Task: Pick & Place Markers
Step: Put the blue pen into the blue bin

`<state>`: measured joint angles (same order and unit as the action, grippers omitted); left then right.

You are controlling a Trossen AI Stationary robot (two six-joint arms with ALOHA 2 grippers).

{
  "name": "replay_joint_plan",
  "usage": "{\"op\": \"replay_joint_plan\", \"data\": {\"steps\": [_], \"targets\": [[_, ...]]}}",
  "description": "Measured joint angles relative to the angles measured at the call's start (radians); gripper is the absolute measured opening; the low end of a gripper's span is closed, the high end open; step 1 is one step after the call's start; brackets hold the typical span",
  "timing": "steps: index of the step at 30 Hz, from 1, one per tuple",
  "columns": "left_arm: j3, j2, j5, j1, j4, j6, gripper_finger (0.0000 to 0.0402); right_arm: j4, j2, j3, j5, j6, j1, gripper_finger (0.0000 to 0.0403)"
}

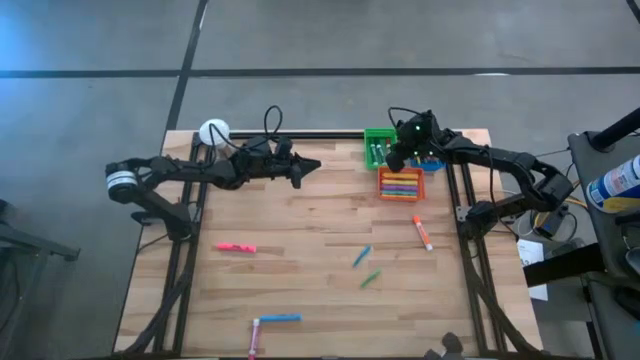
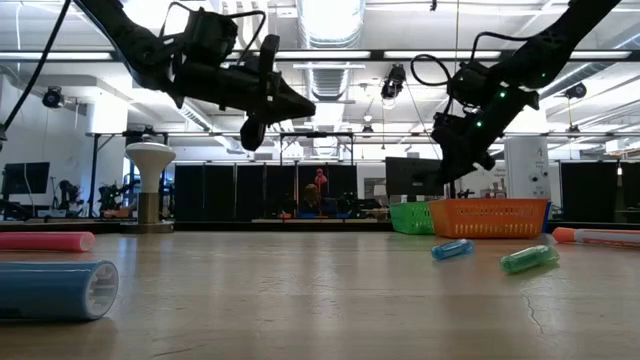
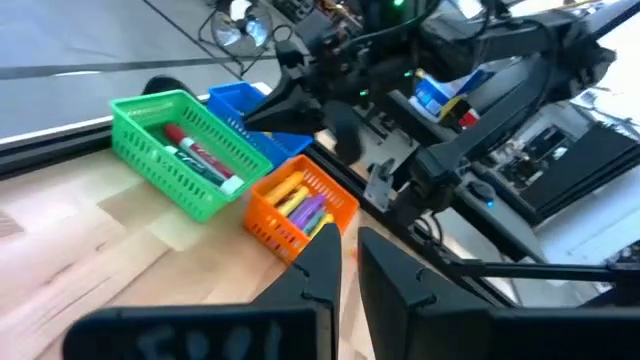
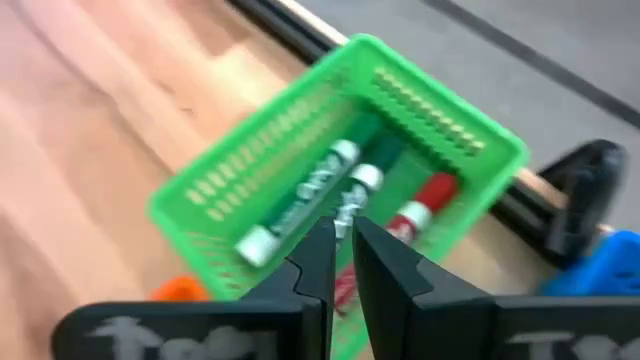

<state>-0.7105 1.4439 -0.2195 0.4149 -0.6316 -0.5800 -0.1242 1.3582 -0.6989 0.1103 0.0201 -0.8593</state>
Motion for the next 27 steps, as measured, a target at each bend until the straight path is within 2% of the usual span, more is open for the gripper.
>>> {"op": "replay_joint_plan", "data": {"steps": [5,11,17,27], "targets": [[0.029,0.001,-0.006,-0.008,-0.053,0.111,0.0022,-0.02,-0.016,-0.006,0.024,-0.005,0.055,0.0027],[0.176,0.0,-0.007,-0.008,-0.35,0.199,0.0004,-0.09,-0.067,-0.008,0.022,-0.023,0.216,0.0041],[0.298,0.0,0.028,0.005,-0.493,0.3,0.0004,-0.2,-0.087,-0.008,0.02,-0.127,0.417,0.0091],[0.374,0.0,0.039,0.018,-0.505,0.321,0.0004,-0.297,-0.085,-0.04,-0.007,-0.317,0.736,0.0171]]}}
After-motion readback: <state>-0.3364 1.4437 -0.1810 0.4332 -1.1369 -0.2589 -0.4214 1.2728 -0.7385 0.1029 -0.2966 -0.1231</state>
